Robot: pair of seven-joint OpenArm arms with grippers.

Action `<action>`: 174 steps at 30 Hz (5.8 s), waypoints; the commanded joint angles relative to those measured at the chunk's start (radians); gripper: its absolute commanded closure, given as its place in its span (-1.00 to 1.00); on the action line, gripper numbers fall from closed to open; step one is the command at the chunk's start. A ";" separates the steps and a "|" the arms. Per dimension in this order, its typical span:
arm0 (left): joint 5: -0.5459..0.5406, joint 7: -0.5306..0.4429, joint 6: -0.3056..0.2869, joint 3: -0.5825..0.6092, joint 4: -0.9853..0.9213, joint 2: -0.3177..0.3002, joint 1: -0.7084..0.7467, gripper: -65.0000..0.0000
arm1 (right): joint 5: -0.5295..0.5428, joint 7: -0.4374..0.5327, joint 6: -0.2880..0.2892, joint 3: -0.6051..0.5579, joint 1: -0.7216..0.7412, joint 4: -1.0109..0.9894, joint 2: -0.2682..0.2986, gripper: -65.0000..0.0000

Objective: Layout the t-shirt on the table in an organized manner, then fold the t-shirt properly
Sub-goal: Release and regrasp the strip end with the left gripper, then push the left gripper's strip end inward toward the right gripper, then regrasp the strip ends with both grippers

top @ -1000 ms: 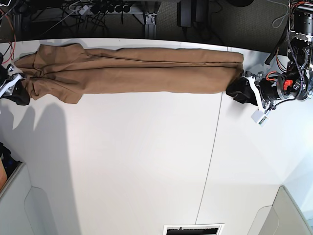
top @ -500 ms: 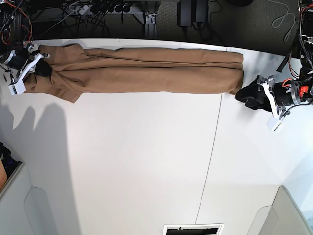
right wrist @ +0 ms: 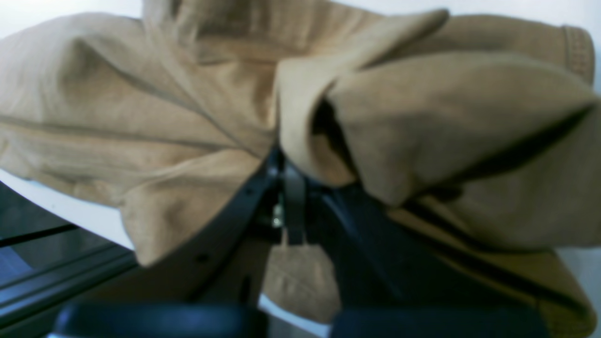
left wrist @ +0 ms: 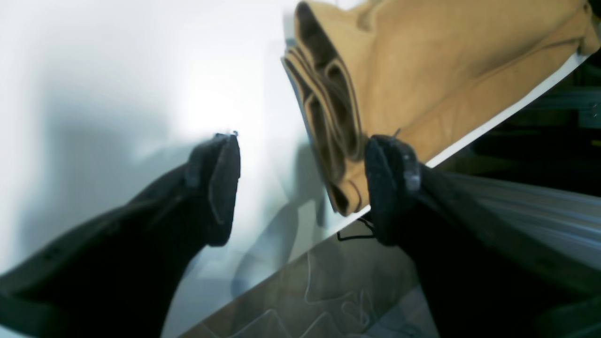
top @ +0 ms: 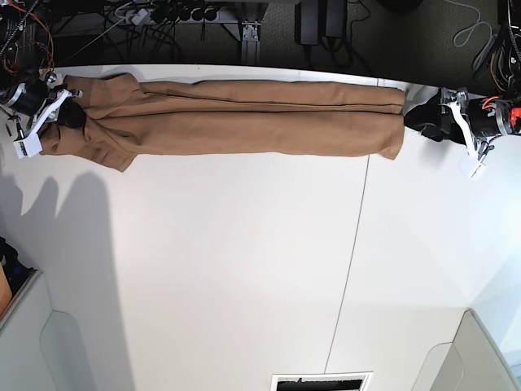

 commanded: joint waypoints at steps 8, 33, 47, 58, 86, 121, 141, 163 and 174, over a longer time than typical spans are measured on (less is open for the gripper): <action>-0.010 -0.014 -0.006 -0.010 0.012 0.075 -0.005 -0.34 | -0.003 0.004 -0.004 0.004 0.002 0.005 0.019 1.00; 0.263 -0.079 -0.006 -0.010 0.013 0.127 -0.105 1.00 | 0.019 -0.047 -0.004 0.004 0.094 0.015 0.019 1.00; 0.497 -0.140 -0.006 -0.010 0.013 -0.038 -0.274 1.00 | 0.058 -0.120 -0.003 0.004 0.116 0.139 0.019 0.78; 0.322 -0.049 -0.006 -0.007 0.301 -0.061 -0.239 1.00 | 0.038 -0.121 -0.004 0.004 0.116 0.149 -0.052 0.78; 0.451 -0.108 -0.006 0.262 0.365 0.161 -0.305 0.47 | -0.030 -0.108 -0.004 0.004 0.113 0.144 -0.153 0.78; 0.518 -0.181 0.027 0.198 0.268 0.164 -0.335 -0.15 | -0.003 -0.089 -0.004 0.219 0.113 0.135 -0.147 -0.22; 0.526 -0.185 0.027 0.198 0.174 0.163 -0.335 -0.15 | 0.005 -0.039 -0.003 0.041 0.119 0.118 -0.293 -0.22; 0.519 -0.186 0.031 0.197 0.174 0.162 -0.408 -0.15 | -0.161 0.035 -0.004 0.026 0.119 0.118 -0.367 1.00; 0.549 -0.186 0.084 0.197 0.081 0.138 -0.395 -0.15 | -0.187 0.034 -0.005 0.158 0.149 0.118 -0.225 1.00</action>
